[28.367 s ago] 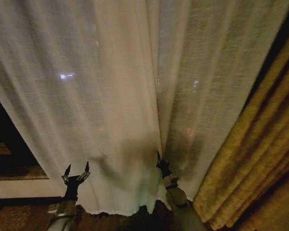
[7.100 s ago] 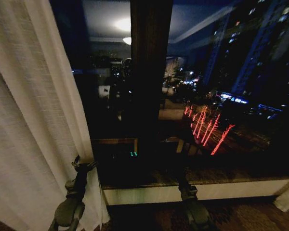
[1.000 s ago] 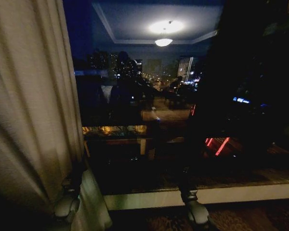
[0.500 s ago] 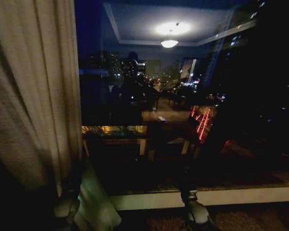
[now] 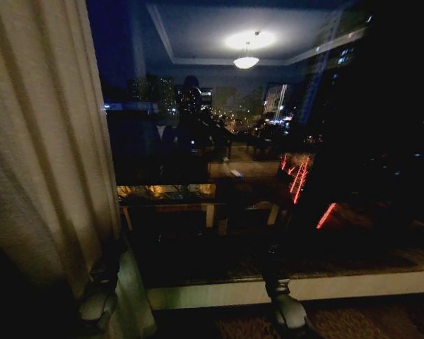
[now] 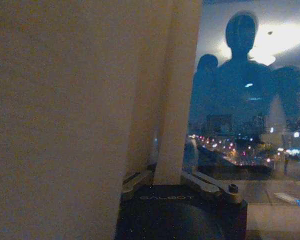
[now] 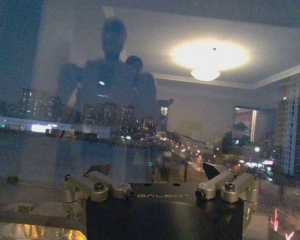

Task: Open the curtains by pulling them apart, changing their state from closed to fully open.

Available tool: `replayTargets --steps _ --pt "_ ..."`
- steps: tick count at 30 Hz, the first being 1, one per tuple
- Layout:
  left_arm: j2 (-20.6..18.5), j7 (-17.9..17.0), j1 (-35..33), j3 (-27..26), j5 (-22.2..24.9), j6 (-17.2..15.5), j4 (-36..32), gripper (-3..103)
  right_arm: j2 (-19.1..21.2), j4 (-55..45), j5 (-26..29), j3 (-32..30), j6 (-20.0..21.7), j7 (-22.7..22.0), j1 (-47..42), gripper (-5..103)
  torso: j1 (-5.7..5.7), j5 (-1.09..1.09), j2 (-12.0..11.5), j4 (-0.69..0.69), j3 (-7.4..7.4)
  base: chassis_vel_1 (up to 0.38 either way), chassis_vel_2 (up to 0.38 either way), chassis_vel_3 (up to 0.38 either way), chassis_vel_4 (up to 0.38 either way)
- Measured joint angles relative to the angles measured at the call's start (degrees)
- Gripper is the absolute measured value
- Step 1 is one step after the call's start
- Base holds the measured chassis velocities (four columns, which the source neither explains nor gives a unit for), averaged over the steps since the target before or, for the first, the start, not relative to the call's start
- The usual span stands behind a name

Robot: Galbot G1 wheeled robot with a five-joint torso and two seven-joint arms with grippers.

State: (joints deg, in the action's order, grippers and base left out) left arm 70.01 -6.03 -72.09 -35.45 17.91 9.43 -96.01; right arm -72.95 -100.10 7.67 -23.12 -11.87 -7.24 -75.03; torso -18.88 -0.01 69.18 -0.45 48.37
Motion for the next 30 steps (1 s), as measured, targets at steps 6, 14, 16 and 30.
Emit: replayTargets --steps 6,14,16,30 --pt "0.12 -0.02 0.18 0.03 -0.06 -0.02 0.11 0 0.00 0.00 0.00 0.00 0.00 0.00 0.00 100 0.00 0.01 0.00 -0.01 0.00 0.000 0.000 0.000 0.000" --pt "0.06 -1.02 1.37 -1.04 0.21 0.00 2.00 0 0.00 0.00 0.00 0.00 0.00 0.00 0.00 100 0.00 -0.02 0.00 0.00 0.00 -0.034 -0.029 0.019 0.023" --pt "-0.27 -1.52 1.93 -1.84 0.37 0.06 2.89 0 0.00 0.00 0.00 0.00 0.00 0.00 0.00 100 0.00 0.01 0.00 -0.01 0.00 -0.055 -0.048 0.066 0.059" --pt "-2.88 -5.35 4.40 -9.51 0.88 -0.35 8.17 0 0.00 0.00 0.00 0.00 0.00 0.00 0.00 100 0.00 -0.02 0.00 0.00 0.00 -0.007 -0.006 0.008 0.009"
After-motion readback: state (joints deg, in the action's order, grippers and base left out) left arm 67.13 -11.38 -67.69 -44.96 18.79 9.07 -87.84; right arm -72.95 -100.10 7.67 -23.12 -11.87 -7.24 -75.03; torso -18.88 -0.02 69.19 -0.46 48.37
